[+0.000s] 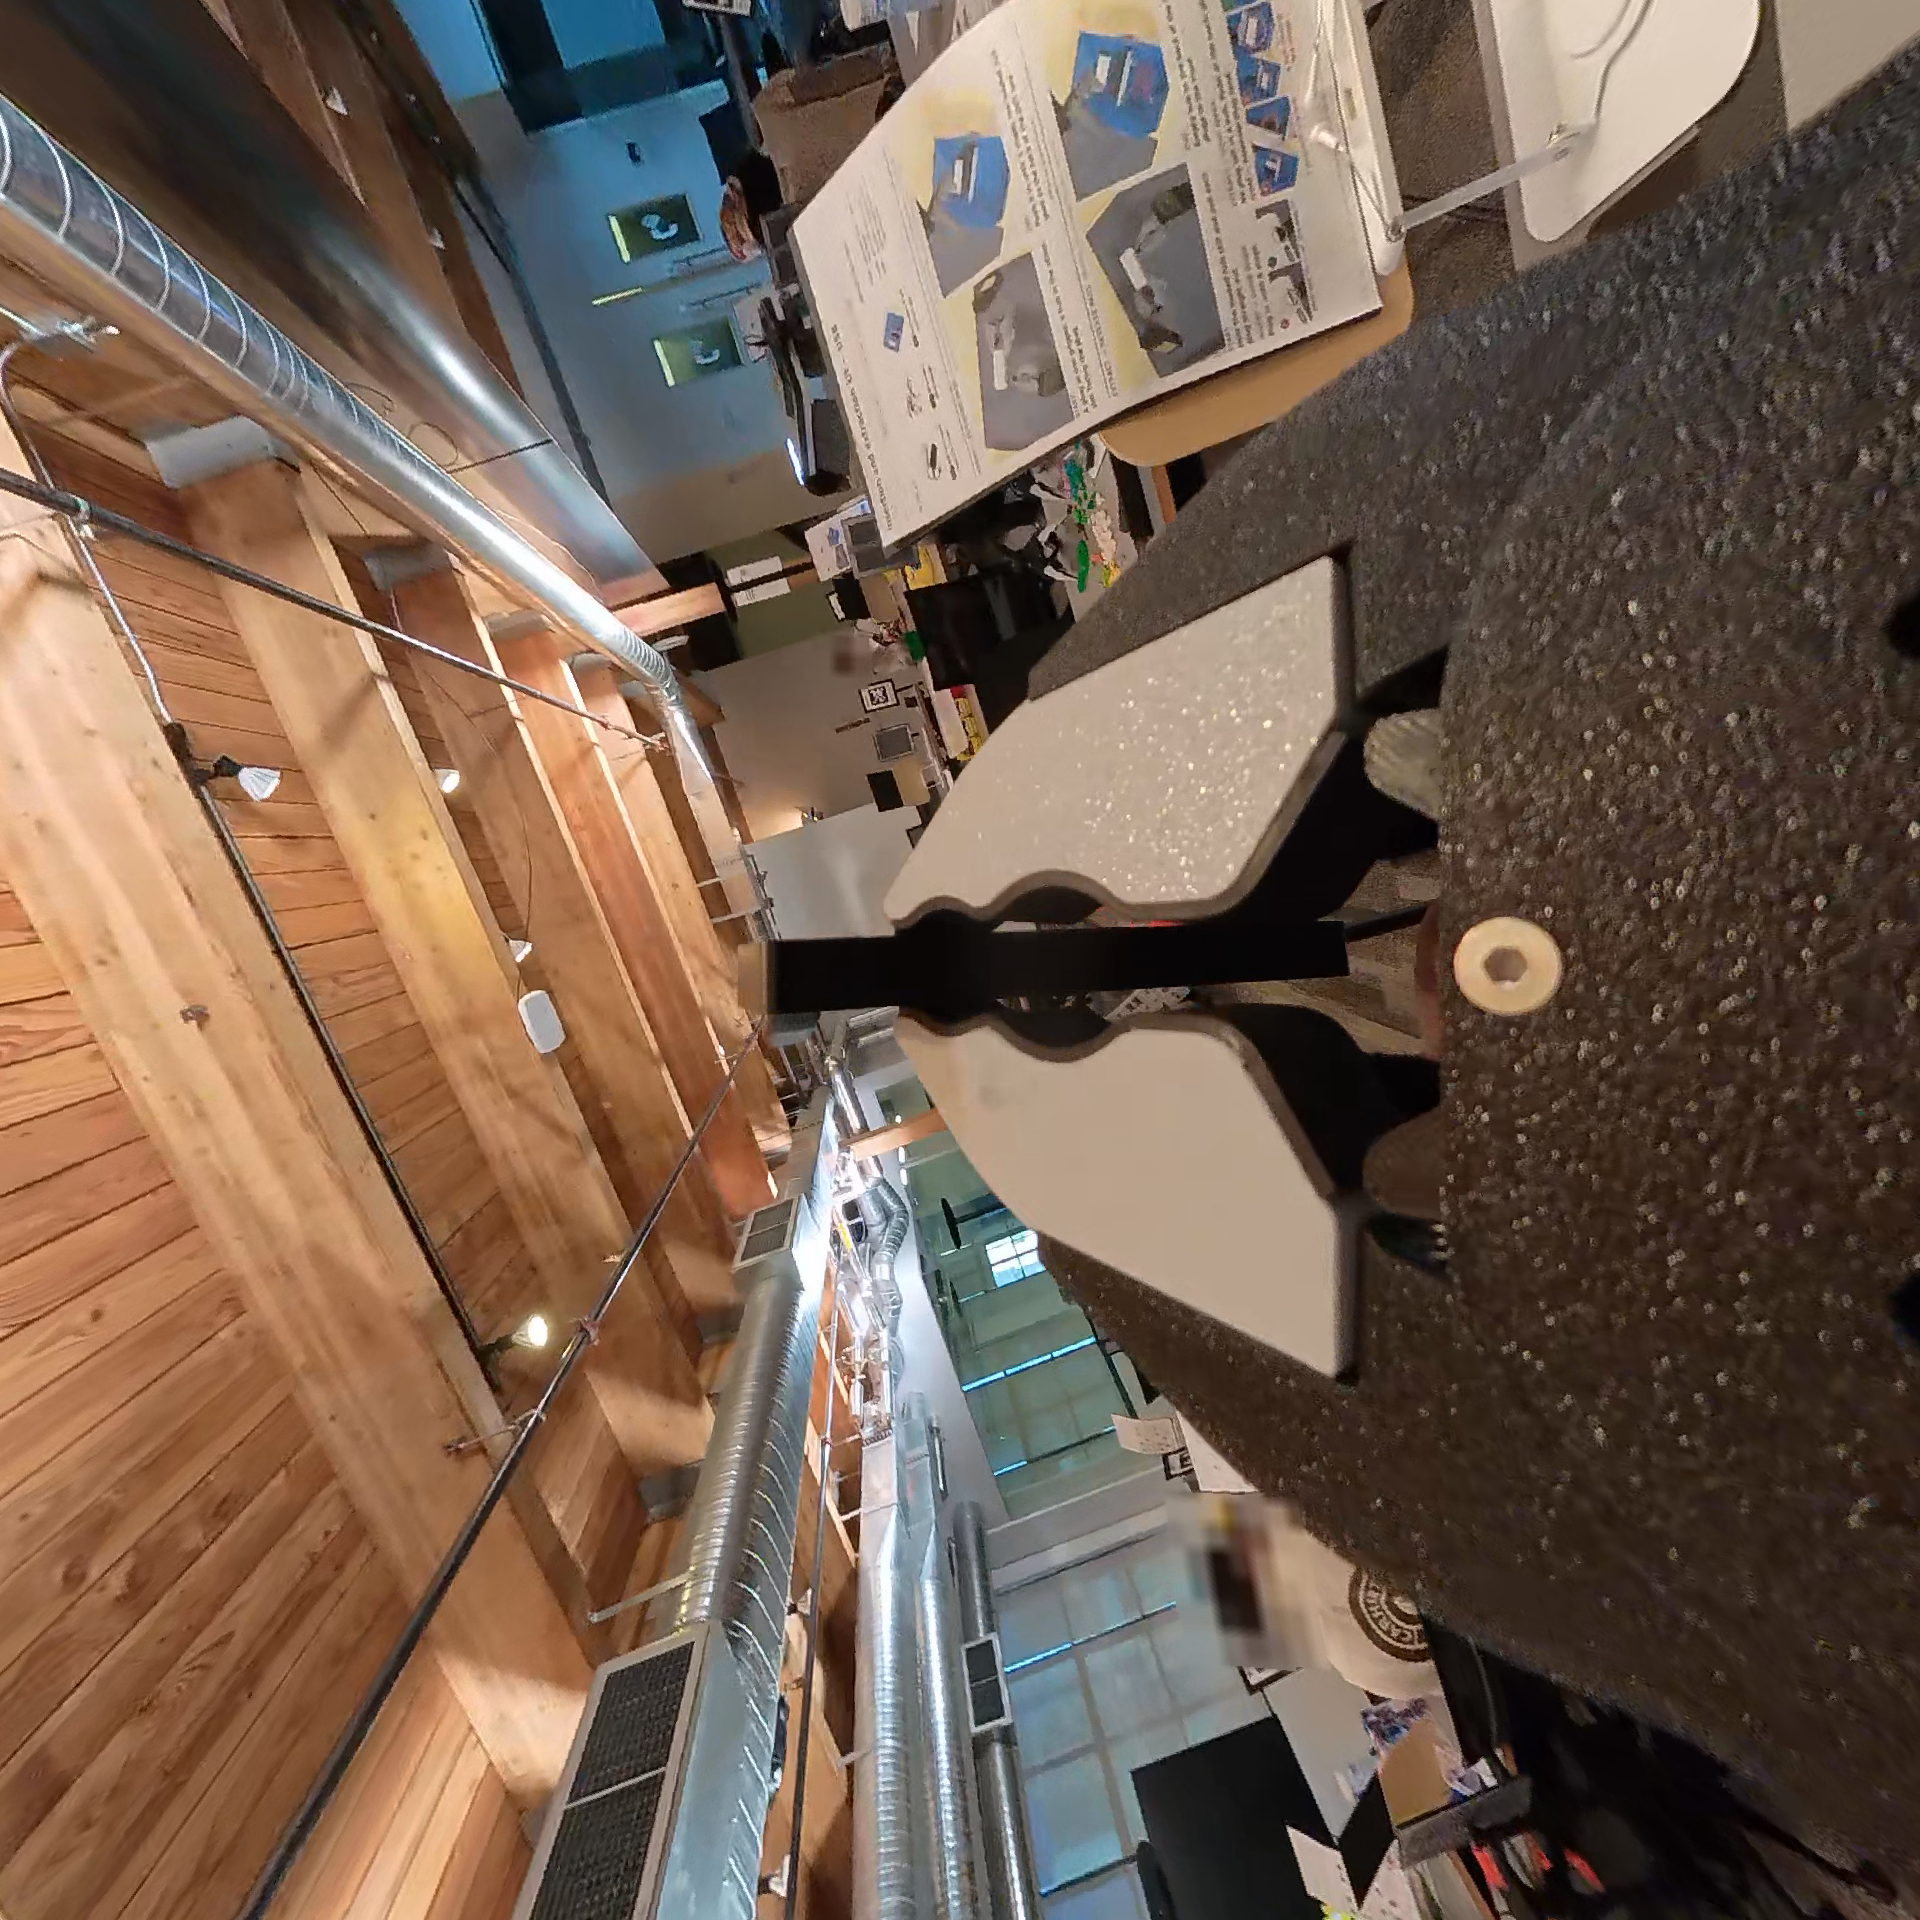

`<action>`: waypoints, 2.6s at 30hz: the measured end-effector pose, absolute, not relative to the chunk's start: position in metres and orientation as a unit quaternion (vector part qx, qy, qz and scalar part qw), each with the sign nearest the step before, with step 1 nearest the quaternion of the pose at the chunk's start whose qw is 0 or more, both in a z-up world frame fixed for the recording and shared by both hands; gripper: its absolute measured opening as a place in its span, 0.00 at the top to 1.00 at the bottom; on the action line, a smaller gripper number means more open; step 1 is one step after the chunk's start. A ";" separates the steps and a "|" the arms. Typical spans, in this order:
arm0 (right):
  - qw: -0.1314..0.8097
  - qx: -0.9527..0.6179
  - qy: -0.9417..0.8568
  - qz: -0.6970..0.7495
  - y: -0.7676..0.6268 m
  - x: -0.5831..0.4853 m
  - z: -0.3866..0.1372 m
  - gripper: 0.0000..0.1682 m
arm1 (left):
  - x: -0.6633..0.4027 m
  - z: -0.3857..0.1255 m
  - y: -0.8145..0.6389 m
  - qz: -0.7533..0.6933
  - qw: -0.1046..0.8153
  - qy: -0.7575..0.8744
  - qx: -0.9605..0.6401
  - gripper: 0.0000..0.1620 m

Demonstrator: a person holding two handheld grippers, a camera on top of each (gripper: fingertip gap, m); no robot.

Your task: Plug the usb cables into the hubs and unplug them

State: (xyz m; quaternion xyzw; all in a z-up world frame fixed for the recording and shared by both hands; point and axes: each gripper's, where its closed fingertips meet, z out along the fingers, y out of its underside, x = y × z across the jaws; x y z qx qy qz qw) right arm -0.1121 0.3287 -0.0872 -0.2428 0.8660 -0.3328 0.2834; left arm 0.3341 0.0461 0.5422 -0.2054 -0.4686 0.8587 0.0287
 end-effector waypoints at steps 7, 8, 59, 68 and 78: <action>0.285 -0.242 0.867 -0.330 0.328 -0.112 -0.088 0.78 | 0.334 0.574 0.059 0.869 0.032 -0.450 -0.202 0.94; 0.284 -0.243 0.867 -0.330 0.328 -0.112 -0.088 0.78 | 0.333 0.585 0.064 0.873 0.035 -0.443 -0.203 0.94; 0.231 -0.256 0.818 -0.461 0.172 -0.102 -0.037 0.78 | -0.081 -0.035 0.170 0.060 0.660 -0.622 -0.416 0.94; 0.108 -0.340 0.798 -0.486 0.172 -0.095 -0.063 0.82 | -0.074 -0.048 0.160 0.066 0.641 -0.683 -0.344 0.94; 0.044 -0.376 0.777 -0.503 0.173 -0.086 -0.066 0.81 | -0.079 -0.053 0.178 0.030 0.649 -0.695 -0.308 0.94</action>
